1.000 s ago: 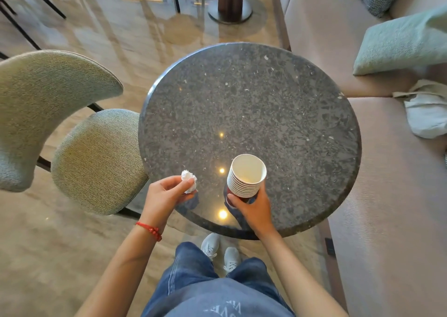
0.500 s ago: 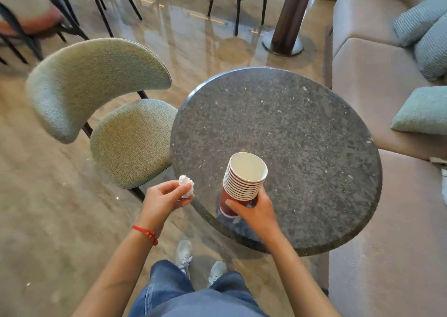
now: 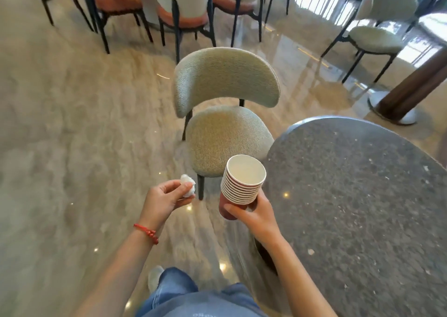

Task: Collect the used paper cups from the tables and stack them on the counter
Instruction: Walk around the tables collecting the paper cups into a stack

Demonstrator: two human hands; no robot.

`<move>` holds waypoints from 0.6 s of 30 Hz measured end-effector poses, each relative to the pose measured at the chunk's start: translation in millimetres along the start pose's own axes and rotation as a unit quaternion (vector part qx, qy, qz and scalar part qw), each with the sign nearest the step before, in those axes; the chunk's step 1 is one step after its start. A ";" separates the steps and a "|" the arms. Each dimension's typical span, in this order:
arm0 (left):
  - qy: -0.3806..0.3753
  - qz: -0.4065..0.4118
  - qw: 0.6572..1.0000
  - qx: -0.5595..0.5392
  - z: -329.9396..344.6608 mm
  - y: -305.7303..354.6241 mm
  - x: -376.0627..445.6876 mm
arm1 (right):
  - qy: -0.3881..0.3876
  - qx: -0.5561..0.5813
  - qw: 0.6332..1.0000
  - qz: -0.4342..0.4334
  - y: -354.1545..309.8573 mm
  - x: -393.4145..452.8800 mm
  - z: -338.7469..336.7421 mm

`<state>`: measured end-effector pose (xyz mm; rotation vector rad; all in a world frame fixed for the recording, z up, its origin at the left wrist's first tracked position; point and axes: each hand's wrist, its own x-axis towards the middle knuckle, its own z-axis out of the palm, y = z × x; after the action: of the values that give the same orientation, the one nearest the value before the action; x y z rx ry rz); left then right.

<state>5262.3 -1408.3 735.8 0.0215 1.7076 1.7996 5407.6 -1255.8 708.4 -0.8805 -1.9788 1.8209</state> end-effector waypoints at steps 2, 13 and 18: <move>0.031 0.007 0.999 -0.016 -35.7 9.0 5.8 | -0.033 -0.008 0.999 -0.006 -9.9 12.2 35.5; 0.157 0.023 0.985 -0.069 -231.4 58.0 50.9 | -0.157 -0.026 0.987 -0.014 -48.4 80.6 249.0; 0.196 0.029 0.976 -0.091 -288.1 81.4 75.3 | -0.191 -0.049 0.980 -0.024 -67.3 115.6 316.8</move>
<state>5042.6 -1625.1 734.3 -0.3892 1.8093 2.1023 5112.3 -1432.0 708.1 -0.5312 -2.3107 1.9985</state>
